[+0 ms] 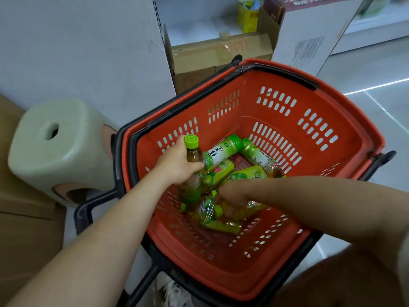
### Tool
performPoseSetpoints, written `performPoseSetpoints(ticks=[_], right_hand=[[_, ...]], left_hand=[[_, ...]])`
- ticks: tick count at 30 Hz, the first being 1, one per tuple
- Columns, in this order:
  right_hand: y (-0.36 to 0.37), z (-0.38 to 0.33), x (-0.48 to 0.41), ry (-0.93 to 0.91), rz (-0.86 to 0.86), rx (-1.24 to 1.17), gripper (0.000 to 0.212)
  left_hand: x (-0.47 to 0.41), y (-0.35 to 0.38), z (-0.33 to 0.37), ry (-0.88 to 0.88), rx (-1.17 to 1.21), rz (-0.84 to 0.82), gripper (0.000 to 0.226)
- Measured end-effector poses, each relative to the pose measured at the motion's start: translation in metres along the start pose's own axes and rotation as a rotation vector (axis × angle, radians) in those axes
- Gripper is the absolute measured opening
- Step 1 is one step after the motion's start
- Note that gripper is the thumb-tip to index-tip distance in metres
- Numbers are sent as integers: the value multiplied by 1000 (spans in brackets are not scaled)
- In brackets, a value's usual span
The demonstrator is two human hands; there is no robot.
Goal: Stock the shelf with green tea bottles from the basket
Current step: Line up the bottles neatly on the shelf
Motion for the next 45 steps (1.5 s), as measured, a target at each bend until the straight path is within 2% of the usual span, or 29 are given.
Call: performPoseSetpoints(ticks=[3, 8, 12, 14, 17, 21, 24, 27, 31, 35, 37, 42, 45], right_hand=[[-2, 9, -3, 51, -1, -67, 67], [-5, 16, -2, 22, -55, -156, 66], [-3, 24, 13, 129, -65, 110, 72], [-9, 33, 28, 175, 45, 73, 65], [-23, 49, 55, 116, 209, -74, 51], [-34, 80, 108, 47, 417, -399, 14], [-47, 79, 151, -14, 646, -594, 25], [-65, 48, 190, -144, 800, -687, 33], [-93, -7, 258, -319, 1010, -770, 45], [-122, -79, 337, -487, 1216, -718, 21], [-133, -119, 372, -617, 1294, -755, 15], [-151, -225, 440, -989, 1378, -928, 7], [-157, -297, 462, -1134, 1295, -903, 10]], left_hand=[[15, -5, -4, 36, 94, 32, 74], [27, -13, 1, 101, 179, 109, 62], [30, -14, 6, 111, 186, 137, 56], [34, -20, 9, 111, 190, 180, 52], [43, -30, 10, 104, 230, 271, 46], [64, -47, 10, 102, 366, 402, 47], [95, -72, 23, 136, 420, 500, 51], [142, -98, 42, 186, 450, 602, 46], [225, -128, 66, 257, 433, 764, 64], [315, -144, 81, 348, 425, 896, 73], [364, -149, 86, 380, 411, 974, 74], [484, -165, 90, 425, 313, 1175, 64], [559, -170, 81, 406, 266, 1284, 62]])
Point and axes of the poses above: each hand's wrist, its own x-axis away from the middle knuckle, its own y-axis out of the palm, z = x × y, the point moved 8 cm from there along -x, towards the middle knuckle, and after that the axes turned 11 degrees about -z, right-handed, at the moved point
